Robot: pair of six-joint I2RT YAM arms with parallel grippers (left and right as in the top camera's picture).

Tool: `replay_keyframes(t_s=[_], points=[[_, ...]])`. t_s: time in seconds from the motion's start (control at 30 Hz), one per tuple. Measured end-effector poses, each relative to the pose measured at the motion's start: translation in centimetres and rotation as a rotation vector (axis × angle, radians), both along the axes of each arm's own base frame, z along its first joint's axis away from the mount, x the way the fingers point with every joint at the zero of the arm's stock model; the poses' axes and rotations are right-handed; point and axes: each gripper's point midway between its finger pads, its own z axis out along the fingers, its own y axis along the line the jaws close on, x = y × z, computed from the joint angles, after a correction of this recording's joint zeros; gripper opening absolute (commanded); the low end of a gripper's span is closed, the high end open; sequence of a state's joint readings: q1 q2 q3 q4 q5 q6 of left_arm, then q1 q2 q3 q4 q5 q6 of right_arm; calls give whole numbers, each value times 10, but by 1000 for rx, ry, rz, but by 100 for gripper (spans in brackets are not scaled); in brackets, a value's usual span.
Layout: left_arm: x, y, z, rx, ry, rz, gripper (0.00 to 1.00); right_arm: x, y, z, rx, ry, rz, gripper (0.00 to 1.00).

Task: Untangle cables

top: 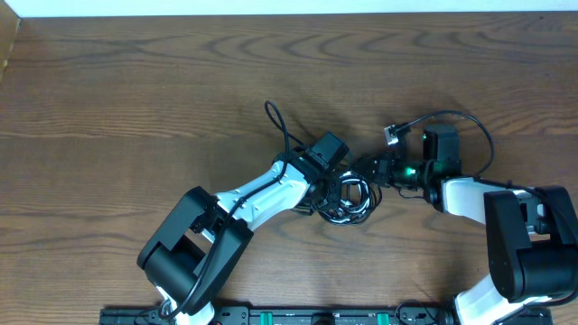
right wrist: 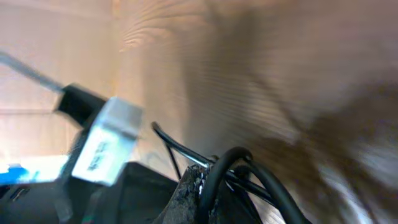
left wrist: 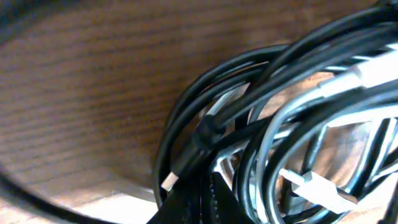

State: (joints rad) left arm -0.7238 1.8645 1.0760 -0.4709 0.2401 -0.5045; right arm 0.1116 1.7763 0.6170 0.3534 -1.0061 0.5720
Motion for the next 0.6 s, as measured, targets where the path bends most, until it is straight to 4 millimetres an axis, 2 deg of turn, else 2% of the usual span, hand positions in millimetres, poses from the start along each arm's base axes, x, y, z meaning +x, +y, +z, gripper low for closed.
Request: replay_keyframes(t_s=[0.17, 0.23, 0.4, 0.6], points=[[3, 0, 0, 1, -10, 9, 8, -5, 14, 39, 136, -213, 151, 1], [3, 0, 0, 1, -9, 18, 8, -10, 17, 49, 179, -246, 198, 1], [3, -1, 0, -3, -10, 24, 8, -17, 16, 57, 232, -216, 232, 1], [5, -2, 0, -10, -18, 27, 8, -18, 4, 70, 299, -190, 243, 1]])
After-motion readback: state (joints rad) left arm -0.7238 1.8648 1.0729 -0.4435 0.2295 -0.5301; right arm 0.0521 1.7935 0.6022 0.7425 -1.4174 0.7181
